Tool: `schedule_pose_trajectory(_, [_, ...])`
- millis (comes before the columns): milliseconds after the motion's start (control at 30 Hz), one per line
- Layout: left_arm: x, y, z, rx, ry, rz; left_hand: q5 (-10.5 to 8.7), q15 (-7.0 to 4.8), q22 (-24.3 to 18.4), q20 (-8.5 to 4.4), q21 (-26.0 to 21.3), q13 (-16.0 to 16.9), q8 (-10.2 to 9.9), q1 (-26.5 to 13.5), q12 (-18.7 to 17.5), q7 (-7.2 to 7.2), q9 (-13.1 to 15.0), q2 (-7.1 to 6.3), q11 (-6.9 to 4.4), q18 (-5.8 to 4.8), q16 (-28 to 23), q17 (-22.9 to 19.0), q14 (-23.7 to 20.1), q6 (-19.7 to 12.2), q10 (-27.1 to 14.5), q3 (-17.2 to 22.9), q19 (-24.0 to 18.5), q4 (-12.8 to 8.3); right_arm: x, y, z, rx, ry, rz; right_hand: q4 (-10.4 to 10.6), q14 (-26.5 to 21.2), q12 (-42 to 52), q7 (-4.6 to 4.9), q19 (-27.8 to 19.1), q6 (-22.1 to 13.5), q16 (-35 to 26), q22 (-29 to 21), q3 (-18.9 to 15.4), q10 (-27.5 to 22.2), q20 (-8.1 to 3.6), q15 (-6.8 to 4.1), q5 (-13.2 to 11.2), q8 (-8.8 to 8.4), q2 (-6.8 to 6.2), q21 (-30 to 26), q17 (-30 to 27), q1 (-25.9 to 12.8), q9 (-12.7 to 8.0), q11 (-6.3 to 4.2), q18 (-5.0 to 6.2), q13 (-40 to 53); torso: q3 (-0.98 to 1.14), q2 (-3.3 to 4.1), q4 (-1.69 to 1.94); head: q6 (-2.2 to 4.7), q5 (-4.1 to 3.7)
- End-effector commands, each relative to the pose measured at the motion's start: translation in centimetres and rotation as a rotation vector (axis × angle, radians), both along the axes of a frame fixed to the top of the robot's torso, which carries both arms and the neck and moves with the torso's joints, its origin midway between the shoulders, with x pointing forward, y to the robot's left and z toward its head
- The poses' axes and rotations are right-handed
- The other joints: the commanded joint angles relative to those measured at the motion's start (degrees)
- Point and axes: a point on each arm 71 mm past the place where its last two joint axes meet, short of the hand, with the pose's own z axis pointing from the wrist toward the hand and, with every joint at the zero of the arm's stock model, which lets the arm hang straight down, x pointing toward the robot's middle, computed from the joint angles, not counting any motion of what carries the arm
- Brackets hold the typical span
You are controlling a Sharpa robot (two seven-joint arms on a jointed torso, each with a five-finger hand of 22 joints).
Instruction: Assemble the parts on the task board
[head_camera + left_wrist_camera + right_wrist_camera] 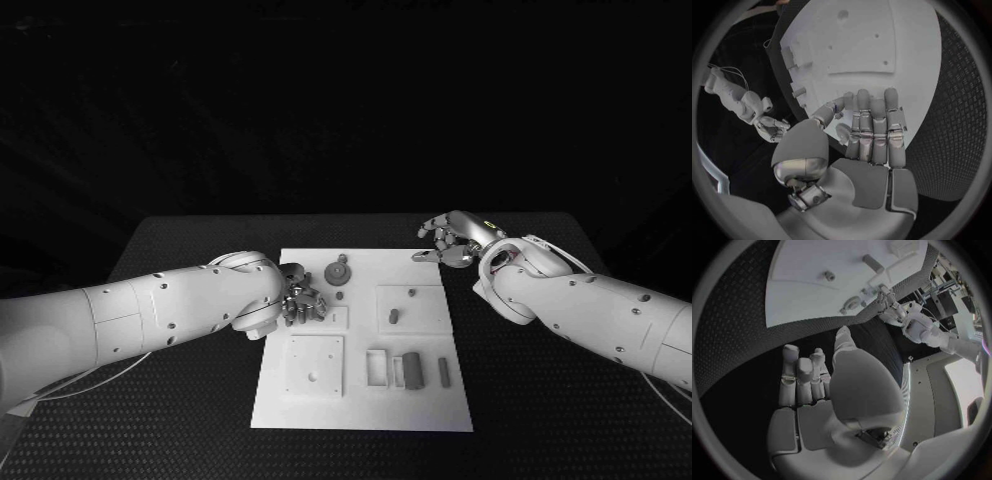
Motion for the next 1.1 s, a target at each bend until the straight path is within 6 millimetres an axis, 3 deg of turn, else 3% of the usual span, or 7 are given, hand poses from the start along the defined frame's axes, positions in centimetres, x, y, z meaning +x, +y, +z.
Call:
schedule_pose_trajectory(33, [-0.29,0.3,-0.62,0.042,0.031,-0.005,0.14,-0.48,0.1,-0.05,0.1,0.1,0.2,2.2,0.3,-0.31,0.0,2.76,-0.35,-0.8,0.3,-0.1,-0.1,0.7,0.0,1.2,0.2,-1.2,-0.04,0.1,-0.05,-0.006,0.005,0.009,0.0,-0.4,0.2,1.8,-0.1,-1.5,-0.1,-0.1,0.5,-0.4,-0.27,-0.02,0.0,-0.24,-0.01,-0.2,-0.1,-0.7,0.1,0.15,1.72,-0.1,0.03,0.0,-0.02,0.01,0.07])
schedule_pose_trajectory(300, [-0.28,-0.01,-0.58,0.023,0.027,-0.007,-0.03,-0.47,0.3,-0.03,0.0,0.1,0.3,1.4,0.5,-0.28,0.3,2.37,-0.37,-0.81,0.6,-0.5,-0.2,0.6,-0.2,1.0,0.2,-0.4,-0.04,0.08,-0.06,-0.006,0.005,0.008,0.0,-0.4,0.3,1.8,-0.2,-1.5,-0.1,-0.1,0.5,-0.4,-0.26,-0.01,0.0,-0.25,-0.02,-0.2,-0.1,-0.7,0.1,0.15,1.73,-0.1,0.08,0.01,-0.04,0.0,0.07])
schedule_pose_trajectory(433, [-0.28,-0.07,-0.57,0.015,0.026,-0.006,-1.07,-0.59,0.9,-0.17,-0.4,0.3,0.5,-0.7,1.3,-0.43,1.0,-0.03,-0.5,-0.78,1.6,-1.4,-0.4,0.6,-0.5,0.7,0.5,3.3,-0.04,0.11,-0.06,-0.006,0.006,0.009,0.0,-0.4,0.3,1.8,-0.2,-1.6,-0.1,-0.1,0.5,-0.4,-0.26,-0.01,0.0,-0.25,-0.03,-0.2,-0.1,-0.7,0.1,0.15,1.73,-0.1,0.08,-0.01,-0.05,0.0,0.06])
schedule_pose_trajectory(867, [-0.27,-0.05,-0.56,0.009,0.025,-0.003,-2.35,-0.68,1.4,-0.27,-0.9,0.3,0.4,-1.9,1.8,-0.44,1.6,-2.69,-0.52,-0.8,2.3,-2.4,-0.7,0.5,-0.8,0.2,0.6,5.8,-0.03,0.08,-0.07,-0.005,0.006,0.009,0.1,-0.5,0.3,1.81,-0.2,-1.6,-0.1,-0.1,0.6,-0.5,-0.24,0.0,0.0,-0.27,-0.03,-0.2,-0.1,-0.8,0.1,0.16,1.72,-0.1,0.01,0.0,-0.03,-0.06,-0.01])
schedule_pose_trajectory(1000, [-0.27,-0.04,-0.56,0.008,0.026,-0.002,-2.62,-0.69,1.5,-0.27,-1.0,0.3,0.4,-2.3,1.9,-0.45,1.7,-3.07,-0.53,-0.8,2.5,-2.6,-0.7,0.5,-0.8,-0.1,0.7,6.3,-0.02,0.03,-0.07,-0.005,0.005,0.007,0.1,-0.5,0.3,1.81,-0.2,-1.6,-0.1,-0.1,0.6,-0.5,-0.23,0.0,0.0,-0.28,-0.03,-0.2,-0.1,-0.9,0.1,0.16,1.72,-0.1,0.01,0.01,-0.01,-0.19,0.01])
schedule_pose_trajectory(1067, [-0.26,-0.03,-0.56,0.004,0.027,0.0,-1.24,-0.72,2.1,-0.2,-1.4,0.3,0.4,-3.5,2.2,-0.48,2.2,-1.43,-0.55,-0.74,3.1,-3.2,-1.1,0.3,-1.1,-4.4,0.5,4.5,-0.02,0.04,-0.07,-0.005,0.006,0.007,0.1,-0.5,0.3,1.81,-0.2,-1.6,-0.1,-0.1,0.6,-0.5,-0.23,0.0,0.0,-0.28,-0.03,-0.2,-0.1,-0.9,0.1,0.16,1.73,-0.2,0.01,0.01,-0.01,-0.2,0.01])
schedule_pose_trajectory(1100, [-0.26,-0.04,-0.57,0.003,0.028,-0.001,-1.29,-0.71,2.1,-0.23,-1.5,0.3,0.4,-3.6,2.2,-0.47,2.2,-1.53,-0.55,-0.73,3.1,-3.2,-1.1,0.3,-1.1,-4.6,0.5,4.5,-0.02,0.04,-0.07,-0.005,0.006,0.007,0.1,-0.5,0.3,1.81,-0.2,-1.6,-0.1,-0.1,0.6,-0.5,-0.23,0.0,0.0,-0.28,-0.03,-0.2,-0.1,-0.9,0.1,0.16,1.73,-0.2,0.01,0.01,-0.01,-0.2,0.01])
